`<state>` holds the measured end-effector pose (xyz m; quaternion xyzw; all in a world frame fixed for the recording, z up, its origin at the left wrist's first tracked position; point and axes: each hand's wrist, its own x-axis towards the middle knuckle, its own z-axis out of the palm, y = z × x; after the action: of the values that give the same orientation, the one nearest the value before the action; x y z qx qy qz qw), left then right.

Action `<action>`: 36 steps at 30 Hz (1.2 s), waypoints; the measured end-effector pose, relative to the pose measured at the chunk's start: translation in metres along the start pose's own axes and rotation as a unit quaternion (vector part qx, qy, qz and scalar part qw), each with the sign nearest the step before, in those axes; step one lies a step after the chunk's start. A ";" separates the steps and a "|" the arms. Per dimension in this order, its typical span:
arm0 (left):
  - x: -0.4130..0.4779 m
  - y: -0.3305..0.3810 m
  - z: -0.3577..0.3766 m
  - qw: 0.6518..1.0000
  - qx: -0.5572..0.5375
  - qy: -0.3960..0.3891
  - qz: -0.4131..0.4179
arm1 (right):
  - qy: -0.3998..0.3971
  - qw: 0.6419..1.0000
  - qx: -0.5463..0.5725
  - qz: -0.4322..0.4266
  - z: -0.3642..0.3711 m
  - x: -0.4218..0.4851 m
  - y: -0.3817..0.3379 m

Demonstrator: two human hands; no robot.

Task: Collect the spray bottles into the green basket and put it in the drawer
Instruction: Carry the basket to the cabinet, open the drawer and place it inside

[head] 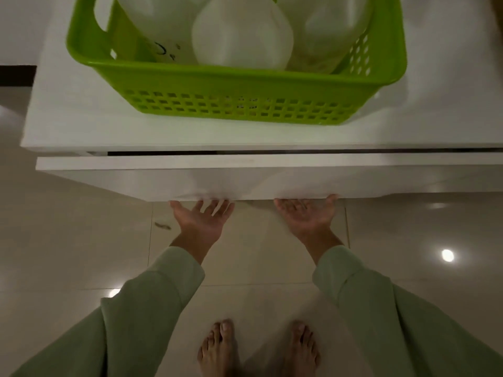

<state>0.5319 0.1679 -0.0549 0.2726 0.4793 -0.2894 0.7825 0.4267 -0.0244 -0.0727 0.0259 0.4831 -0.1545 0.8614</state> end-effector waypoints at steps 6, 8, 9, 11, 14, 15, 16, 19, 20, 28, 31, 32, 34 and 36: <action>-0.080 -0.011 -0.035 0.979 0.200 -0.007 0.026 | 0.083 0.953 -0.283 -0.062 -0.023 -0.089 0.021; -0.128 -0.020 -0.042 0.877 0.444 0.000 0.186 | 0.099 0.809 -0.512 -0.272 -0.023 -0.134 0.032; -0.151 -0.023 -0.047 0.785 0.542 -0.014 0.300 | 0.053 0.701 -0.592 -0.396 -0.022 -0.155 0.034; -0.194 -0.022 -0.047 0.602 0.640 -0.067 0.472 | -0.058 0.489 -0.666 -0.560 -0.012 -0.190 0.034; -0.226 -0.013 -0.033 0.421 0.701 -0.111 0.566 | -0.061 0.312 -0.757 -0.571 0.016 -0.218 0.021; -0.231 -0.010 -0.025 0.394 0.730 -0.105 0.548 | -0.043 0.275 -0.798 -0.534 0.025 -0.224 0.017; -0.234 -0.008 -0.018 0.372 0.764 -0.097 0.518 | -0.035 0.240 -0.835 -0.493 0.031 -0.228 0.014; -0.234 -0.007 -0.007 0.286 0.837 -0.077 0.460 | -0.048 0.184 -0.884 -0.426 0.038 -0.233 0.006; -0.235 -0.007 -0.006 0.268 0.845 -0.073 0.456 | -0.051 0.182 -0.885 -0.425 0.039 -0.235 0.003; -0.260 -0.026 -0.024 0.264 0.851 -0.063 0.450 | -0.065 0.190 -0.903 -0.381 0.017 -0.262 0.002; -0.270 -0.036 -0.041 0.282 0.855 -0.057 0.432 | -0.083 0.182 -0.910 -0.364 -0.006 -0.277 -0.001; -0.275 -0.039 -0.047 0.292 0.854 -0.054 0.426 | -0.089 0.181 -0.911 -0.359 -0.013 -0.284 -0.001; -0.283 -0.045 -0.058 0.304 0.852 -0.043 0.423 | -0.101 0.173 -0.915 -0.349 -0.024 -0.295 -0.002; -0.288 -0.050 -0.071 0.309 0.853 -0.031 0.419 | -0.113 0.180 -0.917 -0.336 -0.034 -0.302 -0.004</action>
<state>0.3467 0.2389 0.1713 0.9438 -0.2372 -0.1789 0.1450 0.2512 0.0516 0.1638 -0.9656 0.1400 0.1227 0.1818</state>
